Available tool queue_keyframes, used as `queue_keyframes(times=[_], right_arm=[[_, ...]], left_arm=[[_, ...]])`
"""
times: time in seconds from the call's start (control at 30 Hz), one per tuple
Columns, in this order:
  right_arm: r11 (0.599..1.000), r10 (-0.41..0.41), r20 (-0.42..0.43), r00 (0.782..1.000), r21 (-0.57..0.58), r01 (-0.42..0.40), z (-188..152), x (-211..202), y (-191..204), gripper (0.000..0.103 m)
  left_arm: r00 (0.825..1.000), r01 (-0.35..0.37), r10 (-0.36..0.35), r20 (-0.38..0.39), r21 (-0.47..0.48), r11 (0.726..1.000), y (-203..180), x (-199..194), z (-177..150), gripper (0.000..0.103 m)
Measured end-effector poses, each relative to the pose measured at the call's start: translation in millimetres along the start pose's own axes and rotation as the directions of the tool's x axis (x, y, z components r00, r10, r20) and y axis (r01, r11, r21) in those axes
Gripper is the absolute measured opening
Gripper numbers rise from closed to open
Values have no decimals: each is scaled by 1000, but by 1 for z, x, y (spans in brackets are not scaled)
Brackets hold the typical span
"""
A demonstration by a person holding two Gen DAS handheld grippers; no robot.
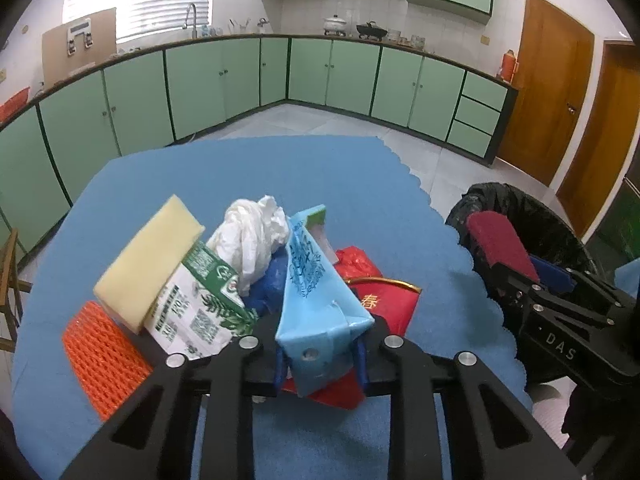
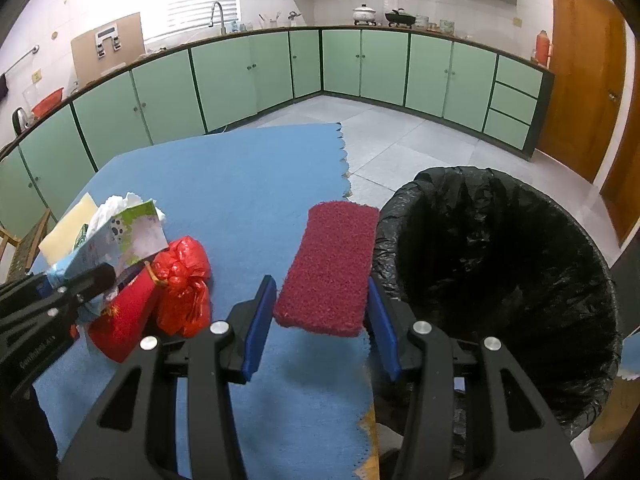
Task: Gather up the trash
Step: 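Carry pad and carton over the black bin and open both tools to drop them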
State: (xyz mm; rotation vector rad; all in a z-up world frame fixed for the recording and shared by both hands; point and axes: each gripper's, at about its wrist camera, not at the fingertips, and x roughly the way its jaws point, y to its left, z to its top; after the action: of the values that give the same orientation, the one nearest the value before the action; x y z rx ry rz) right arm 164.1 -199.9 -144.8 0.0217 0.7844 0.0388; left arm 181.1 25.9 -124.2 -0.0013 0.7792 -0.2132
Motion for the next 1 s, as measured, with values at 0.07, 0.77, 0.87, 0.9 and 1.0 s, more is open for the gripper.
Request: queue_keyframes(times=[0.07, 0.77, 0.87, 0.9, 1.0], right_arm=[[1000, 0, 2, 1000, 4, 0, 0, -1, -1, 45], [997, -35, 134, 990, 75, 25, 24, -59, -53, 45], [994, -71, 151, 986, 90, 57, 26, -70, -74, 45], [993, -85, 156, 984, 100, 70, 27, -74, -83, 45], [985, -130, 165, 978, 131, 109, 26, -84, -111, 45]], left_arm=[[1000, 4, -4, 14, 2, 1000, 0, -3, 0, 24], [981, 108, -118, 151, 71, 992, -53, -34, 38, 24], [974, 147, -161, 161, 95, 985, -77, -29, 46, 24], [971, 158, -174, 164, 103, 982, -84, -27, 48, 24], [960, 202, -223, 168, 132, 970, -114, -18, 56, 24]])
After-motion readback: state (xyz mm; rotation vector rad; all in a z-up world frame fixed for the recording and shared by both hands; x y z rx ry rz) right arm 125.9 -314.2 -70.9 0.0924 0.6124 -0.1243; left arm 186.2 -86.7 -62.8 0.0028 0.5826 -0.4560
